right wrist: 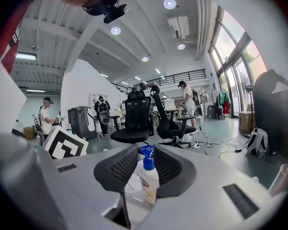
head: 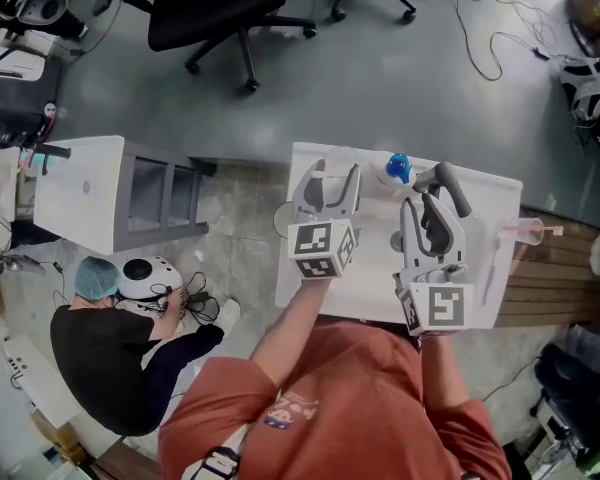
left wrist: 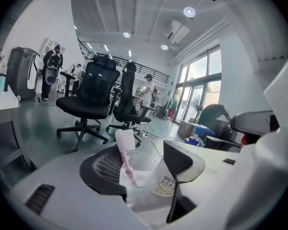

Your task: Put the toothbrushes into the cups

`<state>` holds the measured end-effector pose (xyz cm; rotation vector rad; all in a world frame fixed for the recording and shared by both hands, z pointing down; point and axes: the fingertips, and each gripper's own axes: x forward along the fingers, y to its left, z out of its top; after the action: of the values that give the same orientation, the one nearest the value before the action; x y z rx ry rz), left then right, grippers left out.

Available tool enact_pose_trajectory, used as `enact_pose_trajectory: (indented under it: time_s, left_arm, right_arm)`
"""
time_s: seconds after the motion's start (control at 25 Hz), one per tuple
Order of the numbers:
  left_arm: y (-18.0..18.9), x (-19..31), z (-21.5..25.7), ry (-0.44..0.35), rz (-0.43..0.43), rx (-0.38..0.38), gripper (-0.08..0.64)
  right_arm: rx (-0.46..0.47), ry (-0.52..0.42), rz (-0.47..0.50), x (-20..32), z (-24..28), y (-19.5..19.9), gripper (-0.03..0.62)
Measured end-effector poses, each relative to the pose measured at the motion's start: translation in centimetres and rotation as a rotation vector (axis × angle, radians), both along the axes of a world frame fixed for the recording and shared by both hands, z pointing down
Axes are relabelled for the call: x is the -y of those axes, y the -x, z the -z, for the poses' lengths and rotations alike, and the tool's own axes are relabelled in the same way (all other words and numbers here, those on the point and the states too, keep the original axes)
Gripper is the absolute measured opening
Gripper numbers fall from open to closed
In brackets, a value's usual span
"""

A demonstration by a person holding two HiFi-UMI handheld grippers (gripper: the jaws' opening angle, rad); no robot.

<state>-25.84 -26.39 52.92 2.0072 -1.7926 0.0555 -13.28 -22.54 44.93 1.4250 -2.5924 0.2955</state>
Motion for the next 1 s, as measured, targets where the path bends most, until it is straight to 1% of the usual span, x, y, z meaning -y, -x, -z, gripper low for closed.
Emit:
enact_pose_trajectory:
  time_s: [0.2, 0.4, 0.6, 0.76, 0.88, 1.0]
  left_arm:
    - [-0.2, -0.3, 1.7, -0.037, 0.015, 0.019, 0.305]
    - [0.1, -0.9, 3.4, -0.077, 0.039, 0.095, 0.338]
    - [0.0, -1.8, 5.2, -0.096, 0.066, 0.141, 0.347]
    - [-0.3, -2.8, 6.3, -0.115, 0.074, 0.172, 0.347]
    - [-0.9, -3.8, 7.2, -0.128, 0.080, 0.192, 0.347]
    - [-1.5, -4.8, 8.4, -0.140, 0.084, 0.223, 0.347]
  right_arm:
    - [0.012, -0.008, 0.003, -0.3, 0.8, -0.5, 0.114]
    - [0.027, -0.021, 0.016, -0.9, 1.6, -0.8, 0.114]
    - [0.042, -0.021, 0.011, -1.6, 2.4, -2.0, 0.114]
    - [0.058, -0.040, 0.025, -2.3, 3.0, -2.5, 0.114]
    - [0.076, -0.072, 0.045, -2.9, 3.8, -3.3, 0.114]
    - [0.078, -0.072, 0.038, -3.6, 4.7, -4.3, 0.114]
